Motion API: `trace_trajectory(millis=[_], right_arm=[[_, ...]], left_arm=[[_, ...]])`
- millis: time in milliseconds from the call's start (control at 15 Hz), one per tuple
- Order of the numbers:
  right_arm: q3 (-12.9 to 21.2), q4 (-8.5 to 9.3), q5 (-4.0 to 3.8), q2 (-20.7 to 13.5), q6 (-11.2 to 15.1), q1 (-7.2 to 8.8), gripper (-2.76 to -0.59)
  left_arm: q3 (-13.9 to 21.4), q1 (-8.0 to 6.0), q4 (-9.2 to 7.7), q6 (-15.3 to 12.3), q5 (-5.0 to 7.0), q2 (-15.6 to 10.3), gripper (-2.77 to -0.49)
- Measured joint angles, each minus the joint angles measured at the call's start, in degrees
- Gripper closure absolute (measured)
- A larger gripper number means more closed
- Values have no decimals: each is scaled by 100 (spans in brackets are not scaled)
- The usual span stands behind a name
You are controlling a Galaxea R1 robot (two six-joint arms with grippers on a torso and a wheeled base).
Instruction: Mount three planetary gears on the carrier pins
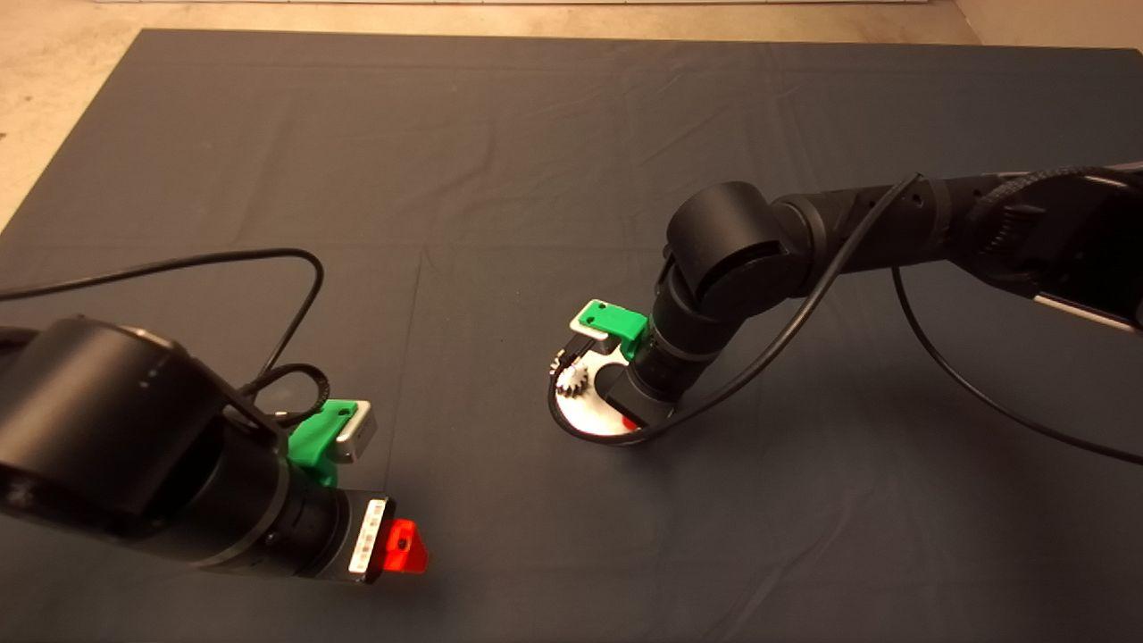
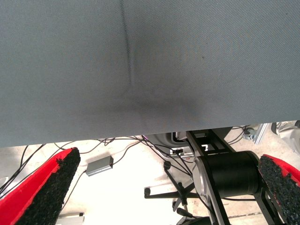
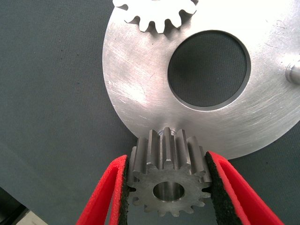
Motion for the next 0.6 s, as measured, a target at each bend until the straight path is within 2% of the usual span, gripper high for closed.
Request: trace_trajectory(millis=[600], right_arm=[[0, 90, -1, 0, 0, 29, -99]], left_arm=[[0, 0, 2, 0, 0, 0, -277]])
